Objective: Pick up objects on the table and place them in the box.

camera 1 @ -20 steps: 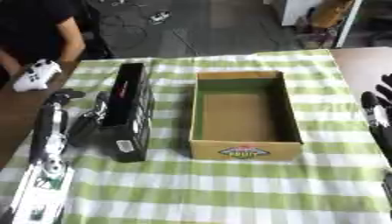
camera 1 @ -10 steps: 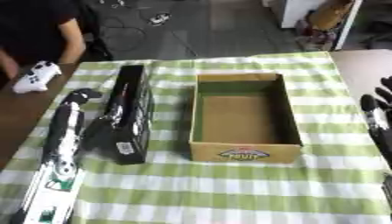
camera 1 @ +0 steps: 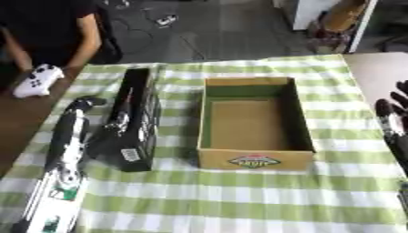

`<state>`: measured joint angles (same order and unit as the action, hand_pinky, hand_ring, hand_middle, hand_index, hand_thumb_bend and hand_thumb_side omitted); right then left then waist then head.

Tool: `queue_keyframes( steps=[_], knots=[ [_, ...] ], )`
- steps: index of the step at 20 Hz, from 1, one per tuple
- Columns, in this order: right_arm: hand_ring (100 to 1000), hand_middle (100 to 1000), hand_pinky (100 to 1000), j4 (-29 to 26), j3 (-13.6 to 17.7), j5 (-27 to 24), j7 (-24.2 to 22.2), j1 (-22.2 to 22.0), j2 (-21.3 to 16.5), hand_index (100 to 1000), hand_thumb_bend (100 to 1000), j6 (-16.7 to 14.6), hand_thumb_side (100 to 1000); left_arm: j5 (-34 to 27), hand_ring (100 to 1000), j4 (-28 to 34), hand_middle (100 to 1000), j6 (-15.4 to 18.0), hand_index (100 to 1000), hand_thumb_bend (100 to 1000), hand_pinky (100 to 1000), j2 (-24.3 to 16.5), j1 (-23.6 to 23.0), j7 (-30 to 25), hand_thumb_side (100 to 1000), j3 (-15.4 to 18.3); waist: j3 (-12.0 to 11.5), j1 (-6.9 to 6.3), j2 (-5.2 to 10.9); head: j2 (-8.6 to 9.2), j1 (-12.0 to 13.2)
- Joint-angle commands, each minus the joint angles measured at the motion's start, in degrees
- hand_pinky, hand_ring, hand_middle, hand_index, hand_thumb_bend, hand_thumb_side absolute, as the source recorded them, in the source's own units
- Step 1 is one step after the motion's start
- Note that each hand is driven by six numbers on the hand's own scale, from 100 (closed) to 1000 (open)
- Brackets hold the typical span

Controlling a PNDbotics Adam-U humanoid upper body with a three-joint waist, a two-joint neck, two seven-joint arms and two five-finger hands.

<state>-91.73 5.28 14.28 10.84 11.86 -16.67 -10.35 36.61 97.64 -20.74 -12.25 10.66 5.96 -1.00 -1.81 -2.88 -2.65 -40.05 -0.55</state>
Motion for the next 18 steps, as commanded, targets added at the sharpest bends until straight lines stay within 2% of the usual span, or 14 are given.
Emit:
queue_keyframes(
  steps=[1, 8, 11, 18],
  knots=[
    [921, 940, 890, -0.68, 0.28, 0.00, -0.12, 0.43, -0.98, 1000, 524, -0.07, 738, 0.47, 880, 0.43, 882, 0.34, 802, 736, 929, -0.34, 0.37, -0.25, 653, 0.00, 0.12, 0.22, 0.49, 0.48, 0.16],
    [922, 941, 890, -0.68, 0.31, -0.05, -0.15, 0.39, -0.96, 1000, 524, -0.09, 737, 1.10, 883, 0.48, 882, 0.95, 823, 816, 930, -0.31, -0.12, -1.00, 612, -0.79, 0.17, 0.24, 0.44, 0.54, 0.23],
    [922, 941, 890, -0.69, 0.32, -0.08, -0.15, 0.41, -0.96, 1000, 524, -0.10, 737, 1.76, 882, 0.58, 883, 1.22, 825, 899, 932, -0.34, -0.29, -1.16, 612, -1.08, 0.17, 0.26, 0.41, 0.58, 0.24],
    [922, 941, 891, -0.72, 0.33, -0.15, -0.16, 0.42, -0.95, 1000, 523, -0.14, 736, 2.67, 881, 0.82, 885, 1.52, 824, 891, 941, -0.29, -0.34, -1.63, 612, -1.30, 0.19, 0.28, 0.37, 0.66, 0.33]
  ],
)
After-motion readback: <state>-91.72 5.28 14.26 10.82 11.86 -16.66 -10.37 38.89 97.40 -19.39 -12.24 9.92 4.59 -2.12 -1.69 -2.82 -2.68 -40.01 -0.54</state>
